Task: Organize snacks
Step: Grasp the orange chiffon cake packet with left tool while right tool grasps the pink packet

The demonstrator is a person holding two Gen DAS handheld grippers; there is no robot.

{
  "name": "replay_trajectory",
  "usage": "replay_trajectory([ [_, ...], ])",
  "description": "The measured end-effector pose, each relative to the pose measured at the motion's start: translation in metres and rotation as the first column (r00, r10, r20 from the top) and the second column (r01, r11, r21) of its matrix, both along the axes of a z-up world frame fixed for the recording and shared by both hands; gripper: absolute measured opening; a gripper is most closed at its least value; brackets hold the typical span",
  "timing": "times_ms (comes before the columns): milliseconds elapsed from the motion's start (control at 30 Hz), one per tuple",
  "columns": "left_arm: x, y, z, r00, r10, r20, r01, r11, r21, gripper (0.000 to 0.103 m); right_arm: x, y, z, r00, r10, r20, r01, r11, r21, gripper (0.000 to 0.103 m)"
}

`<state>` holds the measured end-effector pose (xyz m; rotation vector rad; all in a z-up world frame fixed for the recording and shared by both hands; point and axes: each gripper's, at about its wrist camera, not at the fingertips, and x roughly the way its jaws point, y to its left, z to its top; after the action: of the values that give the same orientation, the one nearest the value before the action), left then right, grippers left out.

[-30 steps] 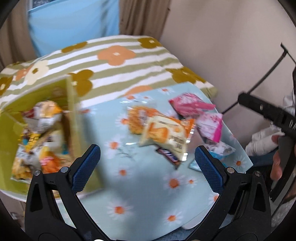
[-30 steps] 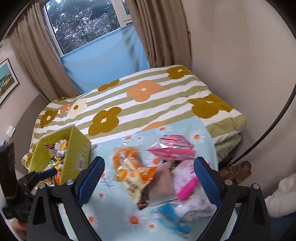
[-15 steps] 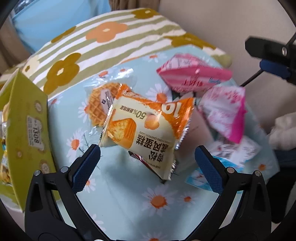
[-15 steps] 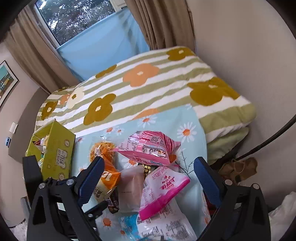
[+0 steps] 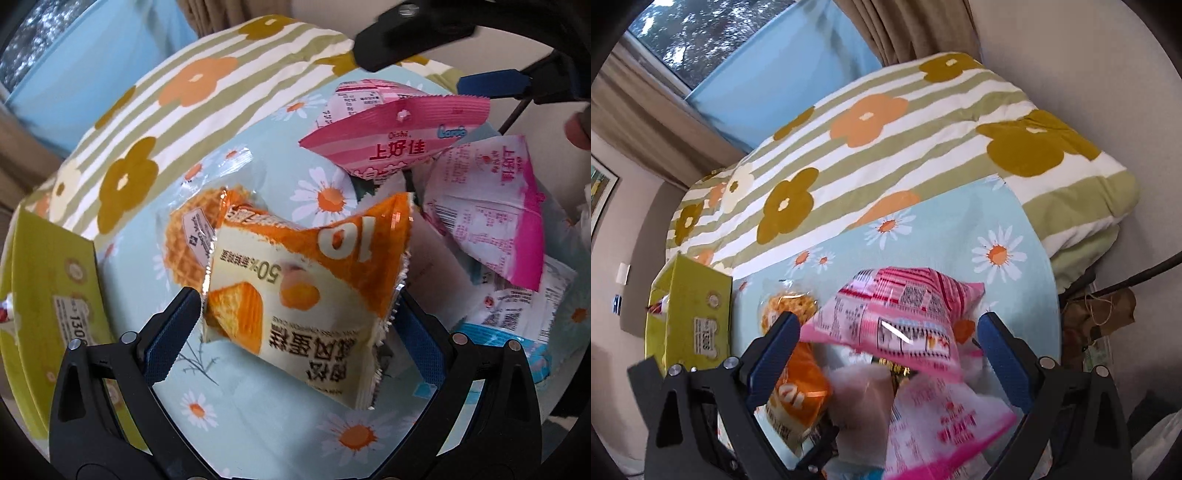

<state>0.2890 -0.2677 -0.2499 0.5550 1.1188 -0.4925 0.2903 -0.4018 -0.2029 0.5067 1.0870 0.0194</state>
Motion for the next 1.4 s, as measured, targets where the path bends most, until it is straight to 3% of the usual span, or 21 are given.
replay_trajectory([
  [133, 0.005, 0.001, -0.005, 1.000, -0.014, -0.003, 0.014, 1.000, 0.014, 0.086, 0.013, 0.004, -0.011, 1.000, -0.002, -0.025, 0.002, 1.000, 0.016, 0.096],
  [400, 0.014, 0.015, -0.004, 0.999, -0.012, -0.034, 0.010, 0.999, -0.044, 0.073, 0.025, 0.011, -0.026, 0.997, 0.003, -0.076, -0.002, 1.000, 0.003, 0.096],
  [533, 0.016, 0.025, 0.005, 1.000, 0.017, 0.002, -0.017, 0.998, -0.064, 0.072, 0.030, 0.016, -0.035, 0.994, 0.011, -0.107, -0.012, 1.000, -0.009, 0.096],
  [900, 0.024, 0.039, 0.005, 0.997, 0.073, 0.006, -0.073, 0.995, -0.065, 0.071, 0.039, 0.027, -0.050, 0.990, 0.036, -0.139, -0.038, 0.999, -0.013, 0.096],
  [1133, 0.021, 0.041, 0.007, 0.996, 0.090, 0.019, -0.088, 0.994, -0.068, 0.071, 0.036, 0.027, -0.047, 0.993, 0.058, -0.106, -0.060, 0.998, -0.016, 0.078],
  [1400, 0.018, 0.049, 0.023, 0.990, 0.135, 0.038, -0.131, 0.987, -0.091, 0.071, 0.018, 0.019, -0.022, 1.000, 0.024, -0.011, -0.023, 0.998, 0.065, 0.074],
])
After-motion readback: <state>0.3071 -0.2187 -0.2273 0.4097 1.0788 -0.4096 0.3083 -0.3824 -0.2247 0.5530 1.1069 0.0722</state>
